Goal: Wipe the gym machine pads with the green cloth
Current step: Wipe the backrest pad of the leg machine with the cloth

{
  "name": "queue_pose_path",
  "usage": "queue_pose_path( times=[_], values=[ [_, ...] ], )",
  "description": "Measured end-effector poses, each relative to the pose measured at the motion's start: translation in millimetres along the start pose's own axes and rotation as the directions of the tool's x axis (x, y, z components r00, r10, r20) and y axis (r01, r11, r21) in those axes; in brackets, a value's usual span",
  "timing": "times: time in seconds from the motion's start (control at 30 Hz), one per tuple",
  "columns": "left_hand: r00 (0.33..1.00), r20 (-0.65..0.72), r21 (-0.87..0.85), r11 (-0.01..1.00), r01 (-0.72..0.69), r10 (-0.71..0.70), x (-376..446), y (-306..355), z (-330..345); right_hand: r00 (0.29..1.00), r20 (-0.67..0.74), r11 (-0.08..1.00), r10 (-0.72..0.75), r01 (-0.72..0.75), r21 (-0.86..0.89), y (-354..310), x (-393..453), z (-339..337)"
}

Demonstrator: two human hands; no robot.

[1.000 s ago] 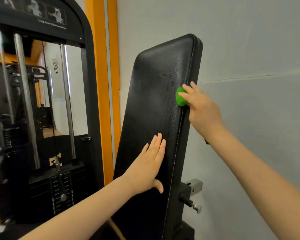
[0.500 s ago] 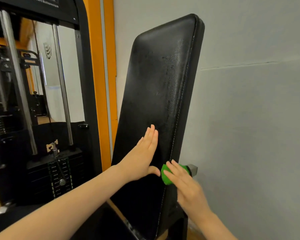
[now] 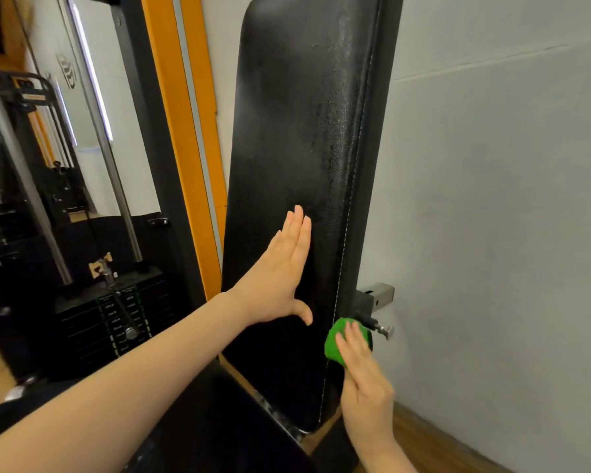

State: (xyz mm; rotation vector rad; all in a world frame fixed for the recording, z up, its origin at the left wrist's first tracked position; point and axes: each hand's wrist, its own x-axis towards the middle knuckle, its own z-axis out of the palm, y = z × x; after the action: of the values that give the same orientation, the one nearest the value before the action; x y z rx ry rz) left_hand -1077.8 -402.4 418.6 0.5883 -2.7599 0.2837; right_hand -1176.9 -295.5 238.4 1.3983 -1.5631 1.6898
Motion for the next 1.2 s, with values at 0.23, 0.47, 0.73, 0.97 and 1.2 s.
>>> queue_pose_path(
  times=[0.23,0.47,0.73,0.97,1.2],
  values=[
    [1.0,0.008,0.03,1.0,0.001,-0.001,-9.7,4.0,0.9,0.995,0.047,0.996,0.084,-0.085,0.029,-16.4,5.3,-27.3],
    [0.983,0.178,0.159,0.984,-0.08,0.051,-40.3,1.2,37.1,0.997,-0.071,1.0,-0.001,0.001,0.008,-20.1,43.3,0.1],
    [0.988,0.149,0.172,0.984,-0.055,0.029,-38.5,1.8,45.9,0.999,0.042,0.998,-0.003,0.006,-0.066,-1.5,-51.7,7.6],
    [0.988,0.154,0.143,0.989,-0.039,0.017,-40.4,5.6,43.1,0.992,0.128,0.997,0.002,0.008,-0.073,-2.8,-37.9,-27.7],
    [0.988,0.152,0.089,0.995,-0.036,0.022,-38.8,4.1,45.4,0.997,0.069,0.994,0.038,-0.03,-0.11,-4.4,-33.5,-2.2]
  ],
)
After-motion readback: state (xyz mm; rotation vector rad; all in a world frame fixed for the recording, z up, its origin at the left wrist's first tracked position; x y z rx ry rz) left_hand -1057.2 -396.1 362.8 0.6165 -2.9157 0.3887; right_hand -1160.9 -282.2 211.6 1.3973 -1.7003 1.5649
